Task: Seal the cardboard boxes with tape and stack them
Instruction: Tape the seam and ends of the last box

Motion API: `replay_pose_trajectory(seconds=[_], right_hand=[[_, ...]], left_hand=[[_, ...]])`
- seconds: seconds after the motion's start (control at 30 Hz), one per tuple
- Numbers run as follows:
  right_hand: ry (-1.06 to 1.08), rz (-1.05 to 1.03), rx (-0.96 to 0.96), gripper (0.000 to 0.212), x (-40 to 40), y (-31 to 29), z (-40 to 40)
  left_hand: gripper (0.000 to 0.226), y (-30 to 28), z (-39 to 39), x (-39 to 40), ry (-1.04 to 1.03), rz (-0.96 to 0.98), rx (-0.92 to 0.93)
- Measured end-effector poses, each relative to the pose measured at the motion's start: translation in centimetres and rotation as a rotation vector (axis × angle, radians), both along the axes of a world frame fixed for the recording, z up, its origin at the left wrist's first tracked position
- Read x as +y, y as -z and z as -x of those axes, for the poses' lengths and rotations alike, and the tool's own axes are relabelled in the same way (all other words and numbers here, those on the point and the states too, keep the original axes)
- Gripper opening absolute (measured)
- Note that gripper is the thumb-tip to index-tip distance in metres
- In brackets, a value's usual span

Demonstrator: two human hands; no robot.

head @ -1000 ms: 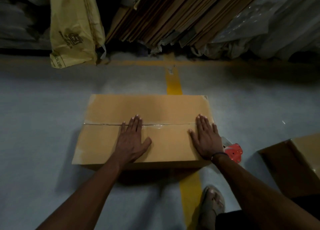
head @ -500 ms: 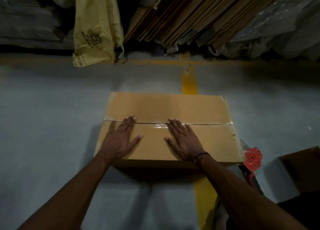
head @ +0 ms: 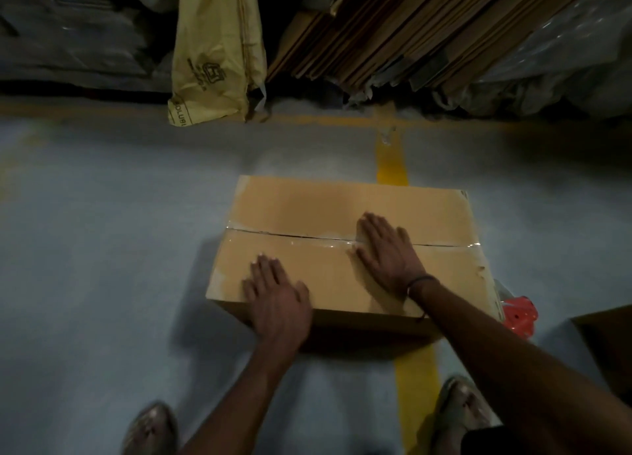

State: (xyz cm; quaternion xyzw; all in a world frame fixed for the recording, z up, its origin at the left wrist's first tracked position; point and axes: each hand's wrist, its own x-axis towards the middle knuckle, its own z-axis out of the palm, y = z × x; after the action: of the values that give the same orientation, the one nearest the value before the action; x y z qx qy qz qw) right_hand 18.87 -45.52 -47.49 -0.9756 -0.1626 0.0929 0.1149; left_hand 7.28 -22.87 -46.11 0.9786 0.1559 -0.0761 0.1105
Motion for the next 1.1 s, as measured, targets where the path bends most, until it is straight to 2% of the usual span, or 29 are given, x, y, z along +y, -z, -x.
replay_pose_trajectory(seconds=[0.13, 0.27, 0.37, 0.5, 0.67, 0.8, 0.9, 1.0, 1.1], right_hand=[[0.04, 0.146, 0.033, 0.078, -2.6, -0.8, -5.9], [0.171, 0.138, 0.064, 0.081, -4.7, -0.8, -9.8], [0.243, 0.124, 0.092, 0.086, -5.8, -0.9, -11.1], [0.208, 0.103, 0.09, 0.083, -6.2, -1.4, -10.9], [0.241, 0.172, 0.113, 0.079, -7.0, -1.7, -6.3], [0.284, 0.201, 0.123, 0.086, -8.3, -1.7, -1.1], [0.341, 0.191, 0.133, 0.087, -8.9, -2.0, 2.4], [0.401, 0.174, 0.128, 0.085, -8.3, -2.1, 5.9], [0.466, 0.196, 0.098, 0.084, -7.1, -2.4, 8.7]], left_hand=[[0.071, -1.8, 3.3, -6.8, 0.054, 0.036, 0.046], [0.089, -0.8, 5.4, -9.8, 0.061, 0.111, 0.137], [0.097, 0.1, 5.3, -10.2, 0.011, 0.253, 0.11], [0.106, -0.3, 4.1, -9.5, -0.077, 0.409, 0.108], [0.117, -0.4, -0.5, -4.6, -0.194, 0.402, 0.097], [0.107, -0.3, -4.8, -0.9, -0.186, 0.494, 0.098], [0.084, -0.1, -5.5, -0.8, -0.087, 0.505, 0.005], [0.063, -0.6, -4.0, -2.9, -0.07, 0.473, -0.091], [0.066, -0.9, -0.4, -6.4, -0.082, 0.389, -0.055]])
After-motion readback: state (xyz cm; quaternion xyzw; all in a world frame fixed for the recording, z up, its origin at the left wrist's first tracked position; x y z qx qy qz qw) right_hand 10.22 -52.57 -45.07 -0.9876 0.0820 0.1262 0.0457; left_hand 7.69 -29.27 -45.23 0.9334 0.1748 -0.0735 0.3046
